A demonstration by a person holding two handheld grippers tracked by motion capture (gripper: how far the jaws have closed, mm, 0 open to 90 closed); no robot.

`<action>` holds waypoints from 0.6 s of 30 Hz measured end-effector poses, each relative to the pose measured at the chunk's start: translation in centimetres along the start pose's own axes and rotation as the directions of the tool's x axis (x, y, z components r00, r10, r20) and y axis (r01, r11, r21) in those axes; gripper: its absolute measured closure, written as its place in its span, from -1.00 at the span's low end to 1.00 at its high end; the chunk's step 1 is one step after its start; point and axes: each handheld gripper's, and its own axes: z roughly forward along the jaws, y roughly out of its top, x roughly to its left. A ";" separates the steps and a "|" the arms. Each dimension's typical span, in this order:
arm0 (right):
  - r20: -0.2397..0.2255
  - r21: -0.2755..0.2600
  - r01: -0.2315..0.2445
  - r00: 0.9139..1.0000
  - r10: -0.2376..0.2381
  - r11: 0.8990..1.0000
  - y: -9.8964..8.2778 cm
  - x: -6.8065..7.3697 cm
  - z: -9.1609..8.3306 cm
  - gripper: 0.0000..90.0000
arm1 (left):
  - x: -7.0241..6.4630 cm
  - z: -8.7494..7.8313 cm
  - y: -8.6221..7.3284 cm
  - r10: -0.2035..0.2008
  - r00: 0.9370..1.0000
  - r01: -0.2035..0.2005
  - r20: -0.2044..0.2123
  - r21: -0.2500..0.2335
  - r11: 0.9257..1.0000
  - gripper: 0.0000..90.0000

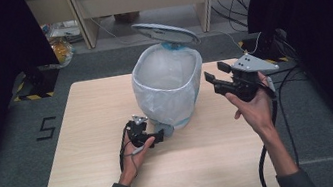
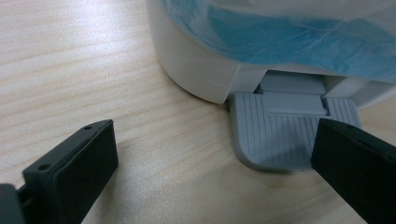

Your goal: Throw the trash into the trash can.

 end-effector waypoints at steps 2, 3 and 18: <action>0.002 0.000 -0.003 1.000 0.003 1.000 -0.5 -0.1 -0.4 -0.03 | 0.0 0.0 0.0 0.000 1.000 0.000 0.000 0.000 1.000 -1.00; 0.004 0.000 -0.001 1.000 0.001 1.000 -0.7 -0.2 -0.6 -0.05 | 0.0 0.0 0.0 0.000 1.000 0.000 0.000 0.000 1.000 -1.00; 0.032 0.052 -0.027 0.999 0.025 0.998 -4.7 -1.3 -2.5 -0.18 | 0.0 0.0 0.0 -0.001 1.000 0.001 0.000 -0.001 1.000 -1.00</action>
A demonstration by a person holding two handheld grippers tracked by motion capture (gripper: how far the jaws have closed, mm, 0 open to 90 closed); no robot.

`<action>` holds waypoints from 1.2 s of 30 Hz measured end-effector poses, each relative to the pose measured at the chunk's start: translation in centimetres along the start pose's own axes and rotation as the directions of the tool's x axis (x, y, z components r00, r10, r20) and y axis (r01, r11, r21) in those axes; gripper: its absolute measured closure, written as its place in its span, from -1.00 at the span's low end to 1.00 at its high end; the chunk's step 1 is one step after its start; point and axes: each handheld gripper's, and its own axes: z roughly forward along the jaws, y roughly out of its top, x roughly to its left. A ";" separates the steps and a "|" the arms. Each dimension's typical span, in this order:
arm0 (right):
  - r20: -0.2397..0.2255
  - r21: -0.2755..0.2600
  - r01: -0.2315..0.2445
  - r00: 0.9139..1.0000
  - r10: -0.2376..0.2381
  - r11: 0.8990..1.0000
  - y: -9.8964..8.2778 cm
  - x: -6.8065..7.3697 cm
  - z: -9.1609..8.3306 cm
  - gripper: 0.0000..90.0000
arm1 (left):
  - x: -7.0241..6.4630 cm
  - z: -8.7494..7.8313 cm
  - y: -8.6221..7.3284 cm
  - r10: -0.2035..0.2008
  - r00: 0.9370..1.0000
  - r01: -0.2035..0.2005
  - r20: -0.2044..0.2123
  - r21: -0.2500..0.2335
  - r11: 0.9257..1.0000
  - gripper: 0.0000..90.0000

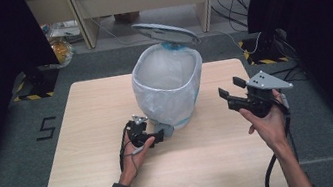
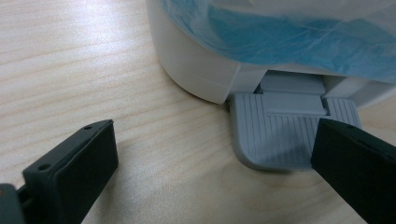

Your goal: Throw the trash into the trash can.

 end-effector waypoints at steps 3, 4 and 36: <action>0.001 0.006 -0.003 1.000 0.003 1.000 -0.5 0.0 -0.1 -0.19 | 0.0 0.0 0.0 0.000 1.000 0.000 0.000 0.000 1.000 -1.00; 0.001 0.009 -0.007 1.000 0.007 1.000 -0.7 0.0 -0.1 -0.19 | 0.0 0.0 0.0 0.000 1.000 0.000 0.000 0.000 1.000 -1.00; 0.012 0.197 -0.061 0.998 0.060 0.978 -11.2 0.8 1.4 -0.26 | 0.0 0.0 0.0 -0.002 1.000 0.002 -0.001 -0.003 1.000 -1.00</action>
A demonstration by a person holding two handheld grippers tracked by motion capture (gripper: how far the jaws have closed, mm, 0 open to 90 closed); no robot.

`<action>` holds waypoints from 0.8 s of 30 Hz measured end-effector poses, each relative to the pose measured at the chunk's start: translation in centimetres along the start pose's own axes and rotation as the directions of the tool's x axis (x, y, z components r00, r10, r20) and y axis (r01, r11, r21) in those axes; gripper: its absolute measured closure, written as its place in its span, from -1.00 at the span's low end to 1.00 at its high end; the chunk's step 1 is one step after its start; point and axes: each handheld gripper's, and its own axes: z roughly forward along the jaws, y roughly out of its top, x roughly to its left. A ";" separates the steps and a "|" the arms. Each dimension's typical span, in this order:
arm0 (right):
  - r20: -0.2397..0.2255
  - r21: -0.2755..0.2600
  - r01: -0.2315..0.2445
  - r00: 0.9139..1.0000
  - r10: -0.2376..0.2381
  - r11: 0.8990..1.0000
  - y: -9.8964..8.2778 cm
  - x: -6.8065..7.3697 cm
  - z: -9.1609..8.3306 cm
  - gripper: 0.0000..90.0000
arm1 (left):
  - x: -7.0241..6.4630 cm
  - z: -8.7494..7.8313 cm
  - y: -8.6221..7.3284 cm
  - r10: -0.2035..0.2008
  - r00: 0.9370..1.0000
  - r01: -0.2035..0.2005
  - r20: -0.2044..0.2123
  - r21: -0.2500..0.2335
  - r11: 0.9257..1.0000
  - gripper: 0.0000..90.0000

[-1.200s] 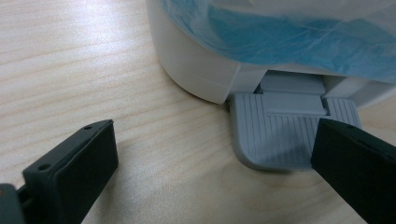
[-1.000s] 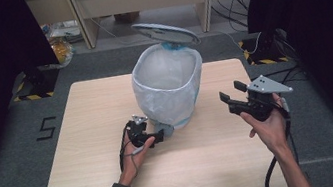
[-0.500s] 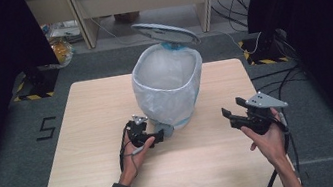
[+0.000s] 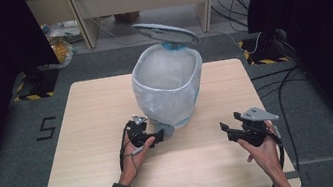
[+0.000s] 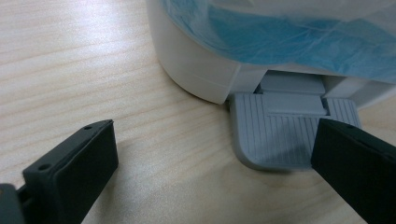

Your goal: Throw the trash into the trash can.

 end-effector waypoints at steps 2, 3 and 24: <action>0.001 0.006 -0.001 1.000 0.001 1.000 -0.4 0.1 0.1 -0.26 | 0.0 0.0 0.0 0.000 1.000 0.000 0.000 0.000 1.000 -1.00; 0.000 0.010 -0.002 1.000 0.002 1.000 -0.6 0.1 0.1 -0.26 | 0.0 0.0 0.0 0.000 1.000 0.000 0.000 0.000 1.000 -1.00; -0.034 0.060 -0.033 0.999 0.035 0.998 -4.3 1.1 1.3 -0.36 | 0.0 0.0 0.0 0.002 1.000 -0.002 0.000 0.002 1.000 -1.00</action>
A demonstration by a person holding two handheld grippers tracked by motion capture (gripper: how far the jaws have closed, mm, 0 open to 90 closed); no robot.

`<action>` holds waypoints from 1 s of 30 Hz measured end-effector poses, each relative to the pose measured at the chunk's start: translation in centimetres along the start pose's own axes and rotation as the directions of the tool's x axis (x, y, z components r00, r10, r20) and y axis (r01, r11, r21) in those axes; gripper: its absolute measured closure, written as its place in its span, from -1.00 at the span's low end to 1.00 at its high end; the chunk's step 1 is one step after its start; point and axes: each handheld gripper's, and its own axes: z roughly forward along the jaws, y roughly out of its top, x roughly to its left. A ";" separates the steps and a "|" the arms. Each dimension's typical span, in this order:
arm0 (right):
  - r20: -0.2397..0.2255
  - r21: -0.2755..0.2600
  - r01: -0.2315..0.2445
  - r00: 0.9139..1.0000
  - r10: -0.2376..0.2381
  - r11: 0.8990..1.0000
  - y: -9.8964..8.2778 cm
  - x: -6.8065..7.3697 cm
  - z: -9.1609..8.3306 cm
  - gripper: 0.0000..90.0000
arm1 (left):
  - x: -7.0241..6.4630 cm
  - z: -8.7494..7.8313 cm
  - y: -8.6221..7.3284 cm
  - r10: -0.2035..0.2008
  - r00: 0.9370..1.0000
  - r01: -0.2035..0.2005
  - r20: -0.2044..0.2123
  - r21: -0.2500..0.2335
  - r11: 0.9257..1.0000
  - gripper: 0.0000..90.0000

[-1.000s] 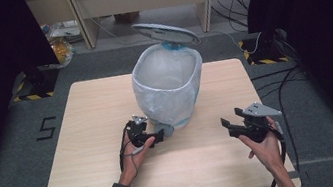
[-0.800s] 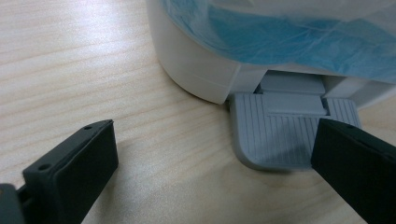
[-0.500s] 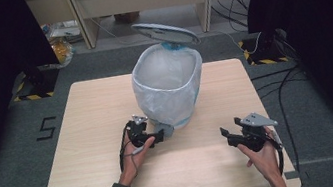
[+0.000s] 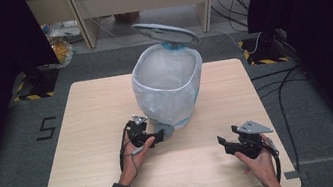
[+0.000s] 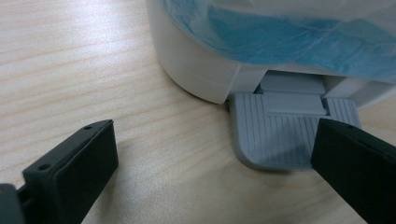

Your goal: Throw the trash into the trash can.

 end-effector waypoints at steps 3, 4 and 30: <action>-0.006 0.006 -0.005 1.000 0.005 1.000 -0.3 0.2 0.1 -0.36 | 0.0 0.0 0.0 0.000 1.000 0.000 0.000 0.000 1.000 -1.00; -0.006 0.008 -0.003 1.000 0.003 1.000 -0.5 0.2 0.2 -0.36 | 0.0 0.0 0.0 0.000 1.000 0.000 0.000 0.000 1.000 -1.00; 0.023 0.184 0.045 0.998 -0.050 0.982 -2.6 1.0 0.7 -0.47 | 0.0 0.0 0.0 0.002 1.000 -0.002 -0.001 0.000 1.000 -1.00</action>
